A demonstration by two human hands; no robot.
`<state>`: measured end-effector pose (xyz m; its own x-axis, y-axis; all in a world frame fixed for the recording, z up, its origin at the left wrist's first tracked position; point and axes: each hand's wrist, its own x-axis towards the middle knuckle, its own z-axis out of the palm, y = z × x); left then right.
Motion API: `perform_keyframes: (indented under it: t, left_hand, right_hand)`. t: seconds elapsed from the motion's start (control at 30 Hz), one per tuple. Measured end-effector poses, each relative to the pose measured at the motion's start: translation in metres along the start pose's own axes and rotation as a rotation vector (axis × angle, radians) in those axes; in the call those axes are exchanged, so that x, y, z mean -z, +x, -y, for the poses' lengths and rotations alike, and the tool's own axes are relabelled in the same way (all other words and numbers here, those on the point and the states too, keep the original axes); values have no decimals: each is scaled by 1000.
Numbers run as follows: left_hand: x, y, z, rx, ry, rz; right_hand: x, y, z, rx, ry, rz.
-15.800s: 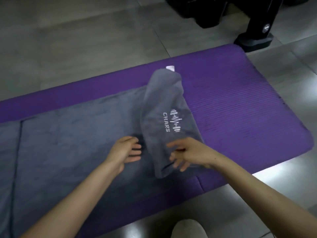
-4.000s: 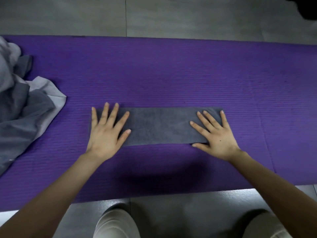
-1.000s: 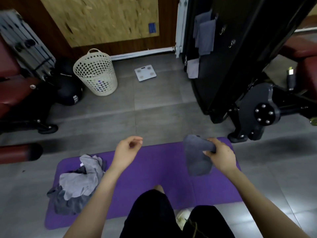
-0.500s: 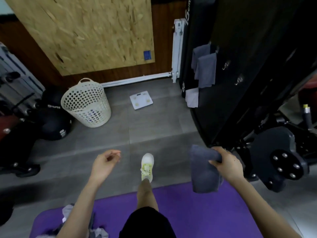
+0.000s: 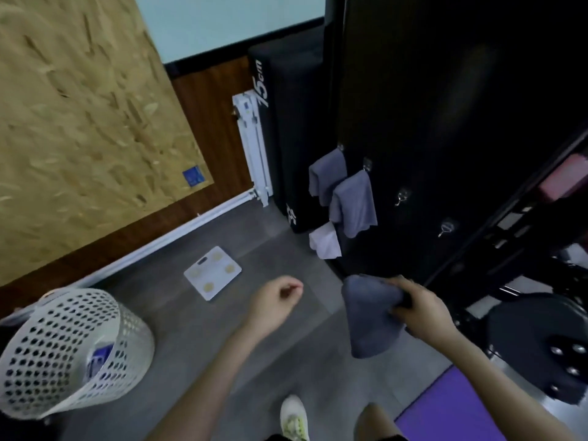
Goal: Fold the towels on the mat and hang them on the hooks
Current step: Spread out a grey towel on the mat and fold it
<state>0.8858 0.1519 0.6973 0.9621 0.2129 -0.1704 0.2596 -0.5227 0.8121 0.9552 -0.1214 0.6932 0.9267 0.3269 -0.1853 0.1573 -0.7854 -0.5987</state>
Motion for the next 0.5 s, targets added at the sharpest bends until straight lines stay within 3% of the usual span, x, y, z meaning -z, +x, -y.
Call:
perform_keyframes:
  t: [0.2, 0.4, 0.43, 0.5]
  left_hand:
    - [-27, 92, -49, -148, -129, 186]
    - [-50, 173, -65, -330, 233, 14]
    - [-54, 186, -69, -322, 224, 54]
    - [-65, 212, -76, -212, 86, 293]
  right_hand:
    - [23, 82, 17, 28, 280, 64]
    - [56, 151, 5, 36, 462, 309]
    - [61, 161, 3, 40, 461, 343]
    - [69, 181, -3, 41, 486, 366]
